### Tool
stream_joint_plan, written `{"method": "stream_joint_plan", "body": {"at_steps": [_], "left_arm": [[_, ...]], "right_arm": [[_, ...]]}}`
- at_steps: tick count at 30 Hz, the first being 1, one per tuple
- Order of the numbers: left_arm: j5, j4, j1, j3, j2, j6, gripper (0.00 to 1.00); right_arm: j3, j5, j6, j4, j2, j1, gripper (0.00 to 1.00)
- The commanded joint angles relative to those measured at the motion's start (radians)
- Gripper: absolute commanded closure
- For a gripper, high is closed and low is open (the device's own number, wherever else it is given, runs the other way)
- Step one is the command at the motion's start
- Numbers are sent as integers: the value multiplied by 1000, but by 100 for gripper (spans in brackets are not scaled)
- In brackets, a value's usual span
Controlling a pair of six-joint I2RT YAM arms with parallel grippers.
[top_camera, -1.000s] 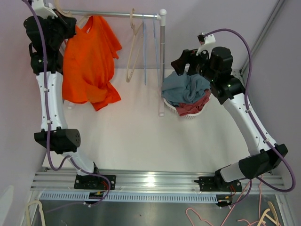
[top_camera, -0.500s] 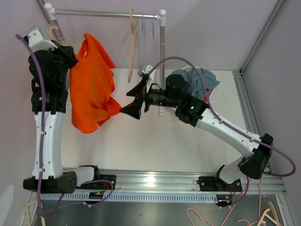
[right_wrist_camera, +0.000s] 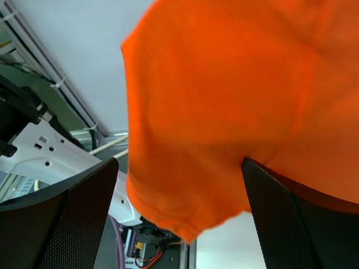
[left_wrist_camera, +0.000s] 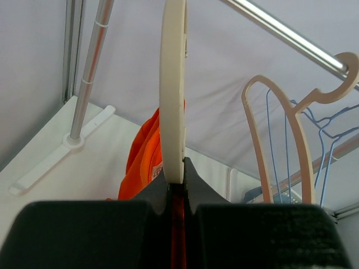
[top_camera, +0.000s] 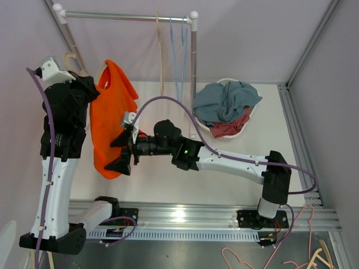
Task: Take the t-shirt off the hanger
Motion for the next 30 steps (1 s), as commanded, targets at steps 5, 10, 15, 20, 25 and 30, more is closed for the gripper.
{"method": "stream_joint_plan", "body": {"at_steps": [5,10,15,20,25,30], "left_arm": [[-16,91,-15,-62,-56,-30,100],[-8,97,-15,-84,-52,-37,99],[-12,111,-15,-105,-33,-40,99],[-26,123,-15,-70,23,-5,99],[-45,100,-2,91,154,37,99],[-31,65,26,254,289,63,99]], "right_arm": [[234,53,-30,-19,131,74,5],[263,87,-38,-77,159,88,68],[152,137,-30,-79,84,101,100],[36,140,-53,-104,-57,165,100],[-42,30,-116,-222,-117,282,100],[-214,-114,-36,-198,-201,316,100]]}}
